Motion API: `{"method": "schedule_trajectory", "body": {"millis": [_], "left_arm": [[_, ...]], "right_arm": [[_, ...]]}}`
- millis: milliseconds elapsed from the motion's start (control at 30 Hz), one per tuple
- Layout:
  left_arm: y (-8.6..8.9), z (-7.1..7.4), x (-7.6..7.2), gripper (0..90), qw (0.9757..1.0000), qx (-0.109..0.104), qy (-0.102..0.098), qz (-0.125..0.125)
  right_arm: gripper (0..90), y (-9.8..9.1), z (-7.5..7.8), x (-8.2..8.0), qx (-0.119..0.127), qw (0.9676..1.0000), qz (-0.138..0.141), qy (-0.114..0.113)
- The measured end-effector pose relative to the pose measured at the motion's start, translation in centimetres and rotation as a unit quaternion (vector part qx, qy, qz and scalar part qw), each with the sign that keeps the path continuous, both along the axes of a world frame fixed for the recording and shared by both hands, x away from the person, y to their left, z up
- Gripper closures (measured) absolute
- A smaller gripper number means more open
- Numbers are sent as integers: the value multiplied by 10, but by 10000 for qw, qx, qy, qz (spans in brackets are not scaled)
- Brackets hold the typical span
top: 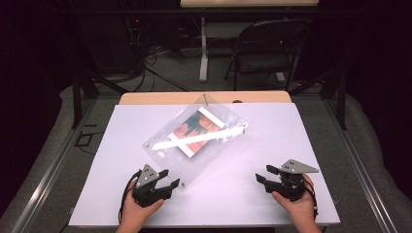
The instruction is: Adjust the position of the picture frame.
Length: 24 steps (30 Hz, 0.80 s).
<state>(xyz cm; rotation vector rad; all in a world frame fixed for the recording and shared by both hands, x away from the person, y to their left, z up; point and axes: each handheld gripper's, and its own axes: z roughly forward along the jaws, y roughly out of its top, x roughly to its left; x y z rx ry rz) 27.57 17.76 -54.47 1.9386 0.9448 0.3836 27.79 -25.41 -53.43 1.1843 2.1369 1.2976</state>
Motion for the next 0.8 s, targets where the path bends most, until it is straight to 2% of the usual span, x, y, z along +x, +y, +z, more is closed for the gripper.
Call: {"method": "schedule_trajectory", "body": {"millis": [100, 133, 300, 433, 533, 567, 667, 800], "left_arm": [[0, -1, 0, 410, 10000, 40, -48, 0], [0, -1, 0, 376, 10000, 53, -49, -2], [-1, -1, 0, 344, 10000, 13, -71, 29], [-1, -1, 0, 337, 10000, -87, -4, 40], [-2, -1, -1, 337, 9999, -119, 45, 17], [-2, -1, -1, 337, 9999, -131, 56, 15], [-2, -1, 0, 336, 9998, -188, 98, 59], [-2, 3, 2, 336, 9991, -369, 143, 132]], "right_arm": [[417, 2, -1, 0, -19, 10000, 16, 13], [406, 2, -2, 0, -70, 10000, 15, 47], [387, 2, -3, 1, -10, 10000, -42, 77], [368, 2, -3, 1, 30, 9999, -104, 28], [371, 4, -3, 1, 4, 10000, -20, 64], [396, 5, -3, 1, -1, 9999, 59, 110], [419, 6, -2, 3, 6, 9999, 63, 146], [427, 5, 3, 7, 27, 9999, 76, 86]]}}
